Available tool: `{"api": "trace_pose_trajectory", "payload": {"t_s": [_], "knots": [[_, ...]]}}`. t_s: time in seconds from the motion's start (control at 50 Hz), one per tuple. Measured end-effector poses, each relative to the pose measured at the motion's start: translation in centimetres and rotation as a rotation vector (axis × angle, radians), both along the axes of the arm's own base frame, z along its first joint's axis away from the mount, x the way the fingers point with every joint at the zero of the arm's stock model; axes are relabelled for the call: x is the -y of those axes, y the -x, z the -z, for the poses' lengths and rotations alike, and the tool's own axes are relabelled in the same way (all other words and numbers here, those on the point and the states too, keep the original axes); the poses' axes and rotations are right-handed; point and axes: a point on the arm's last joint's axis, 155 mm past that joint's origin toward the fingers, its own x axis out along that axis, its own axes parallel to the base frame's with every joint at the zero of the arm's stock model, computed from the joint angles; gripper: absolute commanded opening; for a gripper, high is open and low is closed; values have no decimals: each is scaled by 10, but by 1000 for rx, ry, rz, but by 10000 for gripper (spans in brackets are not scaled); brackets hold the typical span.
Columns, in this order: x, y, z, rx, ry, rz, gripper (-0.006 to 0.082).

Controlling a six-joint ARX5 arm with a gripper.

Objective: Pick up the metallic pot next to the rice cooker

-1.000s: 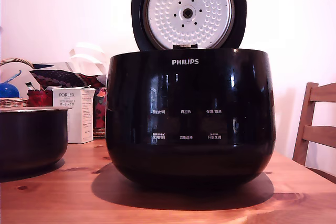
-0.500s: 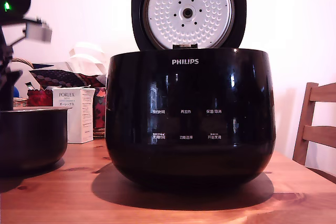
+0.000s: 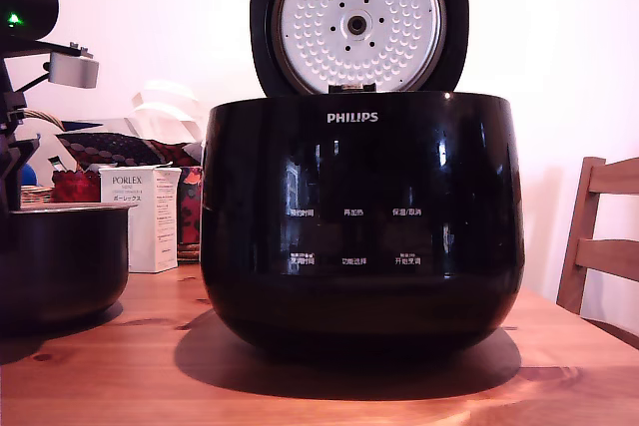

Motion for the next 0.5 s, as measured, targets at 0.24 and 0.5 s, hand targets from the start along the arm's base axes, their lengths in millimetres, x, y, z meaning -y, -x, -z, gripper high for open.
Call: {"api": "trace_pose_trajectory", "payload": {"t_s": [0.24, 0.5], "knots": [[-1, -1, 0, 4, -5, 3, -21], [-7, 0, 1, 1, -40, -5, -21]]}}
